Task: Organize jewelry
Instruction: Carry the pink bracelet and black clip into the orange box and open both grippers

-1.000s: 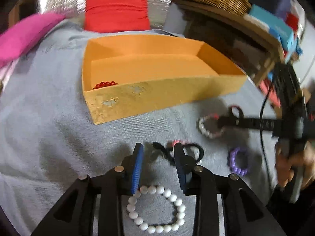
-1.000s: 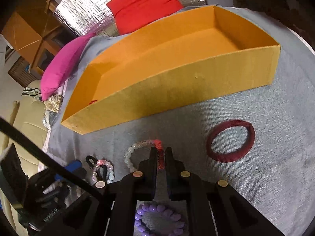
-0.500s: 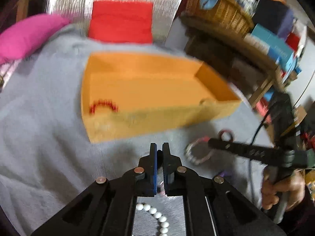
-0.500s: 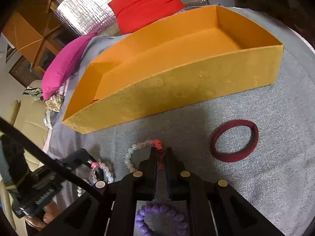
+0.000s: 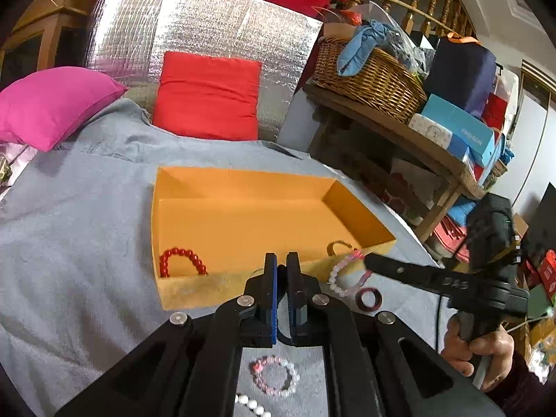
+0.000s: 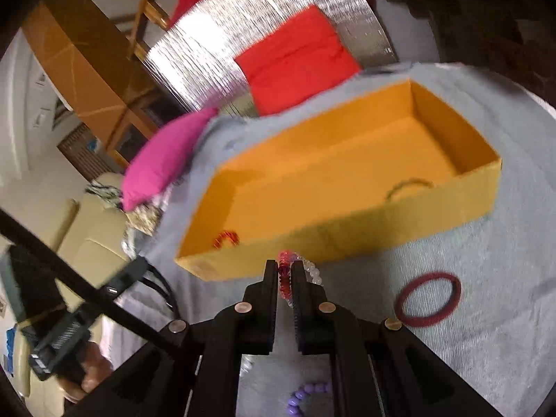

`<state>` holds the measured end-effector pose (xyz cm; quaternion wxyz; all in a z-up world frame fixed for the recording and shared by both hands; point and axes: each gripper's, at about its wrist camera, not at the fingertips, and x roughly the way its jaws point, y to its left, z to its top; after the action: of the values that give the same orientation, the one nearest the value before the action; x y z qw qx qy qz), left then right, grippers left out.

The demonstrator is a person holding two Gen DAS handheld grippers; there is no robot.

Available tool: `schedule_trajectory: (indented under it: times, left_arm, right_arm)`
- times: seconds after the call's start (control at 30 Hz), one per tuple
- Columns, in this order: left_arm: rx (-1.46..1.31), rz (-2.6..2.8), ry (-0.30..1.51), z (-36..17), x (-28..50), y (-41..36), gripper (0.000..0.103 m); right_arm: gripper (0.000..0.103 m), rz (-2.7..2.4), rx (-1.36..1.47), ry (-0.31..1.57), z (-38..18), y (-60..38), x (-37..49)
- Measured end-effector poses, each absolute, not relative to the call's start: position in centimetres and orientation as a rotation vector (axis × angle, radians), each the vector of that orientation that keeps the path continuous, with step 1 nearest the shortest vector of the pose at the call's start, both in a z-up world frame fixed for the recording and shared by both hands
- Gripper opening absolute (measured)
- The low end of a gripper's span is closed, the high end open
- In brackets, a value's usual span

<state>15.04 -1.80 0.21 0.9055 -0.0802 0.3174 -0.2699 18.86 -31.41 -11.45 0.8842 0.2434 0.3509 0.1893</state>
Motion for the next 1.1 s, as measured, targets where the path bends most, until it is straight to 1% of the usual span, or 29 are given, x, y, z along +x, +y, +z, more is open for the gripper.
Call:
schedule_trajectory:
  times: [0.2,0.27,0.43,0.67,0.83,0.93,0.97,1.0,1.03,1.07,1.1]
  left_arm:
    - [-0.189,-0.514,0.621,1.1,17.3,-2.4,0.005]
    - [-0.197,-0.502,0.626,0.9,18.7,-3.0,0.005]
    - [-0.16,-0.463,0.659,0.0,22.2,-5.3,0.005]
    - [-0.132,-0.402,0.777,-3.8,26.1,-7.0,0.005]
    - [-0.105,-0.391,0.825,-4.8,27.0,-7.7,0.005]
    - [-0.053,-0.377,0.824,-4.8,26.7,-8.2,0.005]
    - [-0.034,-0.366,0.822,-4.7,26.5,-8.2,0.007]
    - [-0.025,-0.357,0.819,-4.5,26.3,-8.2,0.008]
    - [-0.02,-0.346,0.813,-4.2,26.1,-8.1,0.014]
    - [-0.024,-0.337,0.799,-3.7,25.9,-7.8,0.026]
    - [-0.029,-0.329,0.781,-3.3,25.6,-7.5,0.031]
  right_arm:
    - [0.009,0.398,0.546,0.591,-8.7,-32.2,19.9]
    - [0.009,0.393,0.567,0.579,-8.6,-32.3,20.8]
    - [0.009,0.376,0.555,0.606,-9.4,-30.9,23.9]
    - [0.009,0.348,0.556,0.687,-12.0,-30.7,28.5]
    - [0.009,0.327,0.578,0.758,-14.2,-31.0,30.9]
    - [0.009,0.293,0.571,0.77,-14.6,-31.1,31.4]
    - [0.011,0.28,0.569,0.767,-14.5,-31.3,31.3]
    - [0.019,0.269,0.569,0.759,-14.3,-31.6,31.2]
    - [0.025,0.254,0.568,0.75,-14.1,-32.0,30.9]
    - [0.043,0.231,0.568,0.74,-13.8,-32.5,30.6]
    - [0.053,0.219,0.576,0.723,-13.5,-33.0,30.2]
